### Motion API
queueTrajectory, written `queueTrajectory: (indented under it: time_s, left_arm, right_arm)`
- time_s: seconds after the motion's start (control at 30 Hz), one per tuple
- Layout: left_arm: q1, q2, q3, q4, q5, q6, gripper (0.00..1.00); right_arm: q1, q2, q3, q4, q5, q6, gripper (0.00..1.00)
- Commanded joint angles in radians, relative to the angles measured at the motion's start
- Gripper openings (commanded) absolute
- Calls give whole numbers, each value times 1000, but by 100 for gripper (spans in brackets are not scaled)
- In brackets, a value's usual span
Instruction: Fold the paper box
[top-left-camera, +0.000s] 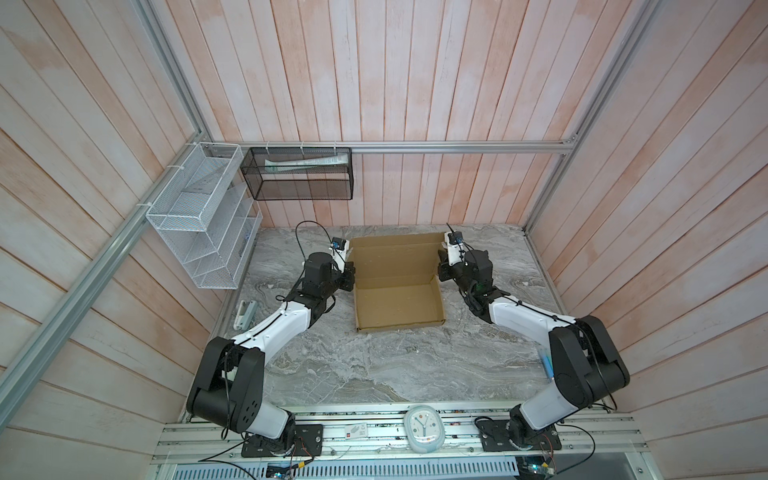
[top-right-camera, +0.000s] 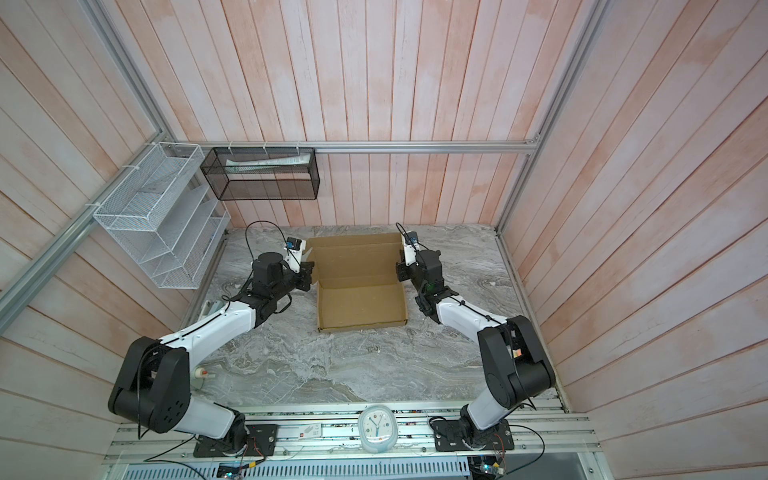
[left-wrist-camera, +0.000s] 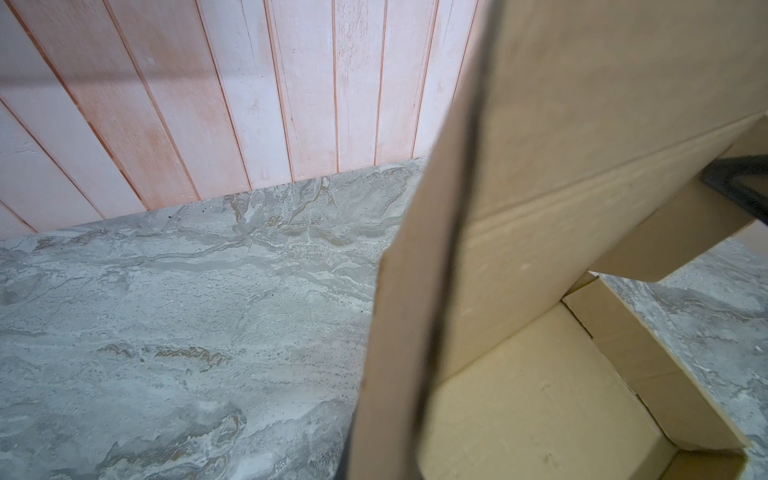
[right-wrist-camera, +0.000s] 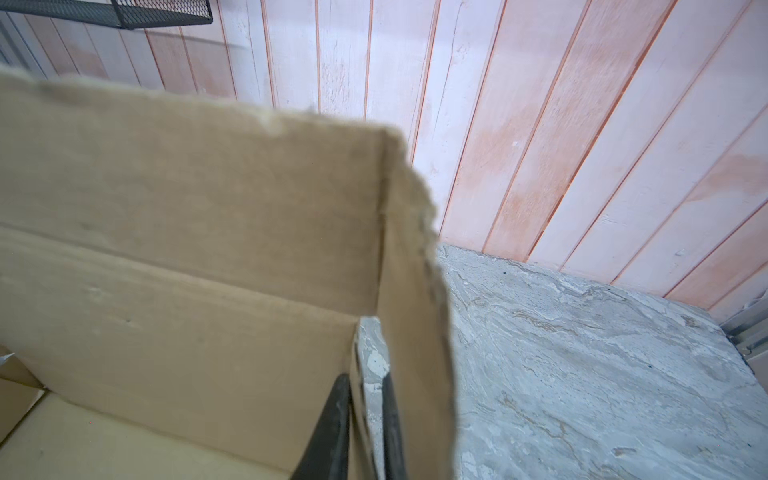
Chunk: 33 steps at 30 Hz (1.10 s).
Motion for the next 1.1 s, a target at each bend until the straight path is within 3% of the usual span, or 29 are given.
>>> queueTrajectory:
  time_s: [0.0,0.3,0.5,0.6,0.87,1.07]
  left_arm:
    - [7,13,2,15,13,12,0]
    - [10,5,34,-19,15,-12,19]
    - [11,12,55,-29,23,-21,21]
    - [11,20,64,-31,39,-31,20]
    - [11,24,76,-50,57,-65,2]
    - [11,6,55,-41,42,-118,0]
  right_arm:
    - [-2,15,25,32,-38,9,11]
    - [-2,-5,22,20,-65,6,3]
    - [-2,-7,28,8,-68,-1,2]
    - [-1,-6,29,6,-70,1,2]
    - [15,-17,17,6,-49,19,2]
    - [61,-48,-24,27,32,44,2]
